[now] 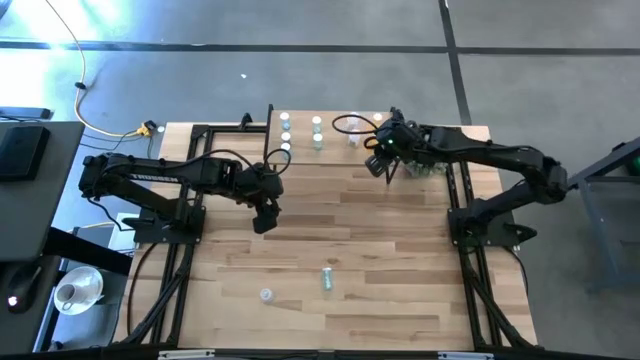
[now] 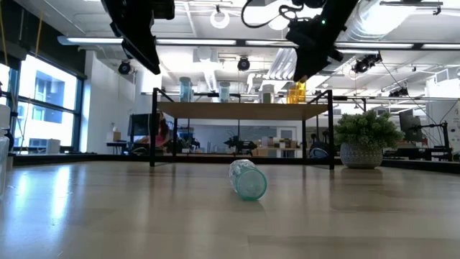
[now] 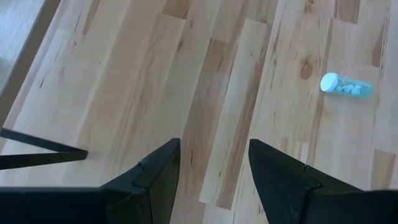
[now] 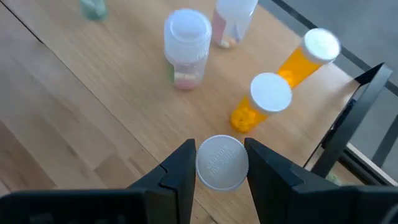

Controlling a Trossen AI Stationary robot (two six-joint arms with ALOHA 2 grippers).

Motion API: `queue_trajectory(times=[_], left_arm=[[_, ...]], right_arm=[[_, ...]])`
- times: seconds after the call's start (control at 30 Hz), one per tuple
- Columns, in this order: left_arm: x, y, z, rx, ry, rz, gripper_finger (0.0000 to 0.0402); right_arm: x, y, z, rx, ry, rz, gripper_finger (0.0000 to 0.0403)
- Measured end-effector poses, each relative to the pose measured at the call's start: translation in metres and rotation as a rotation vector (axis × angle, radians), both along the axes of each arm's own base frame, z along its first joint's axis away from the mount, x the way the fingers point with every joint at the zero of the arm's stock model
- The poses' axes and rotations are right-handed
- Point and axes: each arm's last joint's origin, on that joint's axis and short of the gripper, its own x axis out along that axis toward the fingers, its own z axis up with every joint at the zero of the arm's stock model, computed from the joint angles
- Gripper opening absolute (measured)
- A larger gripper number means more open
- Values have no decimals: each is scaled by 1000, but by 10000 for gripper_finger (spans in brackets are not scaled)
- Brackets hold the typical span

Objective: Pick and place medicine bottles onto shelf by color
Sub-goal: Put the orange pill bottle on the shelf aligned with the other orange pill bottles

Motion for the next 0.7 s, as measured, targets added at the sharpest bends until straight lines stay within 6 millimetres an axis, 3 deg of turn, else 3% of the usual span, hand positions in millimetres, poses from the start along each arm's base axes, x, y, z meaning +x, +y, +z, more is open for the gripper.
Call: queue_trajectory(times=[0.7], left_arm=[[0, 0, 0, 1, 0, 1, 181]], right_arm=[[6, -2, -8, -1, 41, 2, 114]])
